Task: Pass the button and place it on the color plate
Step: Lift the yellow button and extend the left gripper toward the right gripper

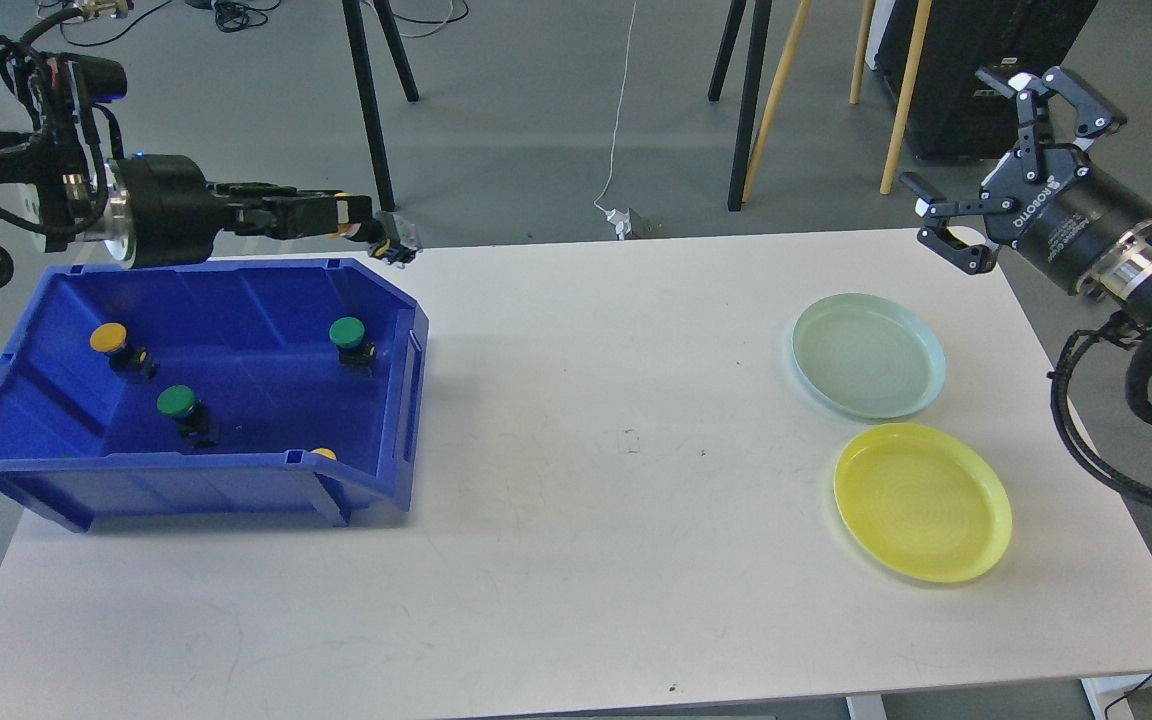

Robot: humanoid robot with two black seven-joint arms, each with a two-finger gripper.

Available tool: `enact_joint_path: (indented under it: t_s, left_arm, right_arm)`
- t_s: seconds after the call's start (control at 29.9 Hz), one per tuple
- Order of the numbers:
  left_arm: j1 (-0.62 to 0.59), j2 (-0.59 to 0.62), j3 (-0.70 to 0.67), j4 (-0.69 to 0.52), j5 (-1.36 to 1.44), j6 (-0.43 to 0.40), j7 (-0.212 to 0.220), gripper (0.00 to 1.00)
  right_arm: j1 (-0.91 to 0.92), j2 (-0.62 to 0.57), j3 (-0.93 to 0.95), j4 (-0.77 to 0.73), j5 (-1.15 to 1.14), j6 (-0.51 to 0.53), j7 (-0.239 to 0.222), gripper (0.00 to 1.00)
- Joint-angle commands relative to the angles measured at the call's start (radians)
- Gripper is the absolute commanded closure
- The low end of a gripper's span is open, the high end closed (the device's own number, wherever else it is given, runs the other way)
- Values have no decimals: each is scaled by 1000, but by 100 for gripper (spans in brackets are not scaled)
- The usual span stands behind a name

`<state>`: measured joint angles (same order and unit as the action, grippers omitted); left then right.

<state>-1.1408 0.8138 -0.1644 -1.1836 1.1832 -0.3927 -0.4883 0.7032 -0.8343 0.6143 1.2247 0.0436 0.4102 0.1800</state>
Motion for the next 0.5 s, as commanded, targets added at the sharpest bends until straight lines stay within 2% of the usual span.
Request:
enact_joint_path:
  t_s: [0.0, 0.1, 0.2, 0.27, 0.37, 0.47]
  left_arm:
    - [26, -193, -18, 15, -151, 30, 0, 95]
    - [41, -330, -23, 85, -206, 77, 0, 95]
    - [59, -410, -41, 123, -246, 86, 0, 95]
    - [79, -438, -63, 154, -247, 87, 0, 95]
    - [102, -467, -98, 174, -247, 86, 0, 95]
    - [108, -476, -109, 190, -249, 84, 0, 95]
  right_arm:
    - [-53, -35, -13, 136, -156, -5, 10, 0]
    - [-53, -36, -65, 182, -246, -5, 32, 0]
    - [-41, -25, -114, 190, -246, -1, 38, 0]
    - [-31, -7, -122, 188, -245, -1, 42, 0]
    - [-2, 70, -128, 174, -246, -2, 79, 0]
    - [21, 122, -145, 148, -245, -4, 88, 0]
